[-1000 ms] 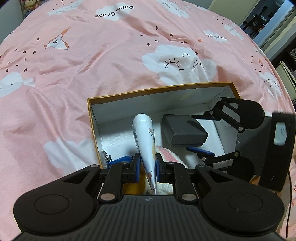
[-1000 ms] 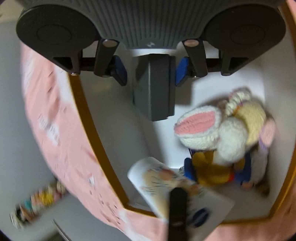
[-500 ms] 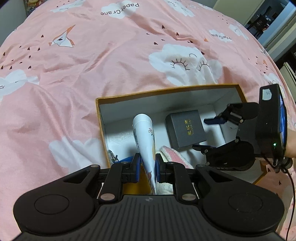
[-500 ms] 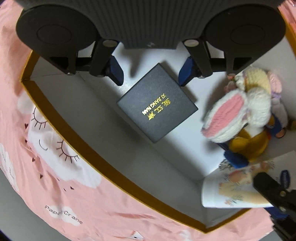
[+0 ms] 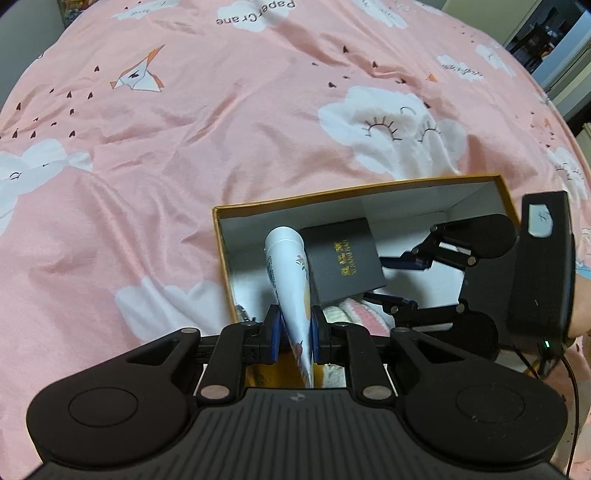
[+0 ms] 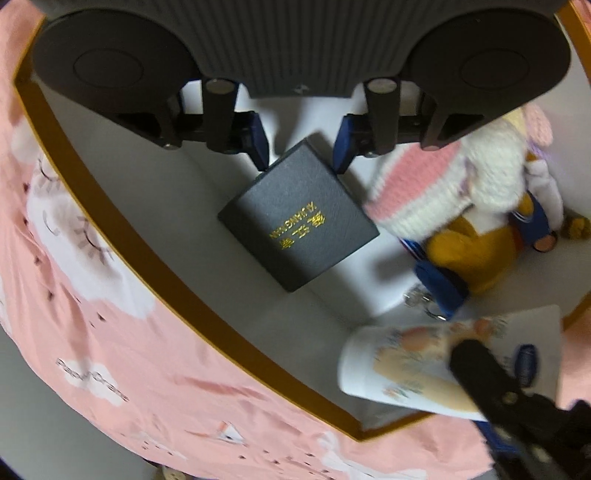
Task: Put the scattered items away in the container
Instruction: 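Carry the tube with the left tool while the right tool lowers the black box into the box, then lower the Vaseline tube into the box and open the left tool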
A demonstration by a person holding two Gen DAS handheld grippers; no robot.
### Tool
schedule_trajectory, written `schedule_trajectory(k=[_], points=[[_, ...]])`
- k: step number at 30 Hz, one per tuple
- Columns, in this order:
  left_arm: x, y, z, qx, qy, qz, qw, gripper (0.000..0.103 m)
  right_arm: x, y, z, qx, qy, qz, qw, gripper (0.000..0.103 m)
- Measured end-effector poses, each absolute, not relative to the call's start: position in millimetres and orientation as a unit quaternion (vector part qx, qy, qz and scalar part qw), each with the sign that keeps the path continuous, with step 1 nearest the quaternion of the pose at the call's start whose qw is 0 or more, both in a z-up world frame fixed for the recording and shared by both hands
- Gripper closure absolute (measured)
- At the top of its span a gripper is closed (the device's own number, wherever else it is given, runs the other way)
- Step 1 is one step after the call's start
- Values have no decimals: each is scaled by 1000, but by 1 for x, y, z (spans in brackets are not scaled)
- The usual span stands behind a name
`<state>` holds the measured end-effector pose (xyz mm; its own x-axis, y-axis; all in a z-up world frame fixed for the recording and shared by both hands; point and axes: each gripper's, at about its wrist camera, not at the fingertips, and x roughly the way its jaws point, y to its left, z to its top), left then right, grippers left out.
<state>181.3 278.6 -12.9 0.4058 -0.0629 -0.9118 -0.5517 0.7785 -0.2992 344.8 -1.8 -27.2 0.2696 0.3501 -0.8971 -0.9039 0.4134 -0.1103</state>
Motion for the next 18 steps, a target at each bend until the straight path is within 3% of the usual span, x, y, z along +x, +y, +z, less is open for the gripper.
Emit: schedule_trajectory(k=[6, 18], points=[[198, 284, -22, -287, 569, 155, 755, 84, 332, 4, -21, -332, 401, 461, 719, 79], [213, 286, -28, -257, 628, 156, 718, 85, 315, -7, -12, -335, 384, 462, 726, 80]])
